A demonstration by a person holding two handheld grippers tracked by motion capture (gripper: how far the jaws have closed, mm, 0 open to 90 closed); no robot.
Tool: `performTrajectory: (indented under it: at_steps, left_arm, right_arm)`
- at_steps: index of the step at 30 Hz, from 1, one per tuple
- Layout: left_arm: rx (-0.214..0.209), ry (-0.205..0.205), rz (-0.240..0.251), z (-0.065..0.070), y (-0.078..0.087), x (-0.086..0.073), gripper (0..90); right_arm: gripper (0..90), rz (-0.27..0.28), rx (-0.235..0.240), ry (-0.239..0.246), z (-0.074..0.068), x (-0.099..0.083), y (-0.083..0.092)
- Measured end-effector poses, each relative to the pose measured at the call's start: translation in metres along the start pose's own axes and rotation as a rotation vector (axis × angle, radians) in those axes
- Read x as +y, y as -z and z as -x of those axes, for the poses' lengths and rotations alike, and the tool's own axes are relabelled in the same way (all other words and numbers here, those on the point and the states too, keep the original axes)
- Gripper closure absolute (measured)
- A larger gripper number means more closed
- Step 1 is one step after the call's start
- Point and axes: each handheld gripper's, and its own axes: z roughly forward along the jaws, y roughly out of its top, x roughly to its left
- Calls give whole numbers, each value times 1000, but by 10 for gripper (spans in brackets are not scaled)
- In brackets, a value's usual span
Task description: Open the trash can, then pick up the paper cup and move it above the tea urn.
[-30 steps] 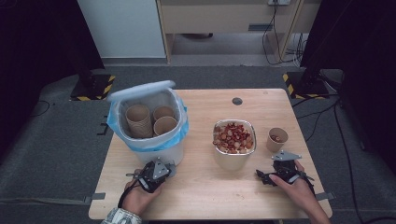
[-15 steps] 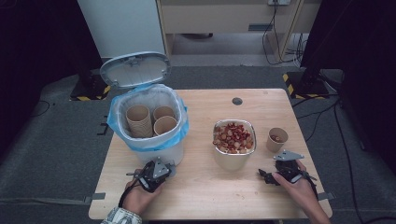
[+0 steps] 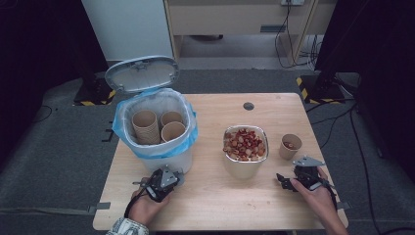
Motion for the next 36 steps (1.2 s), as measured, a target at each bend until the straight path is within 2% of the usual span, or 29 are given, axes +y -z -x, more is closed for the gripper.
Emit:
performTrajectory:
  at_steps: [15,20,22,26,31,36]
  left_arm:
    - [-6,9,-3,-1,0,0,899]
    - [-6,8,-1,-1,0,0,899]
    - [-6,10,-3,-1,0,0,899]
    - [-6,8,-1,-1,0,0,899]
    - [-7,9,1,-1,0,0,899]
    - [-8,10,2,-1,0,0,899]
  right_arm:
    - [69,24,-46,-40,7,1,4]
    - [60,74,-84,-84,18,5,5]
    - [59,81,-87,-89,20,5,5]
    - [67,113,-88,-133,26,6,5]
    - [68,136,-74,-138,29,9,4]
    - [69,180,-81,-140,32,18,0]
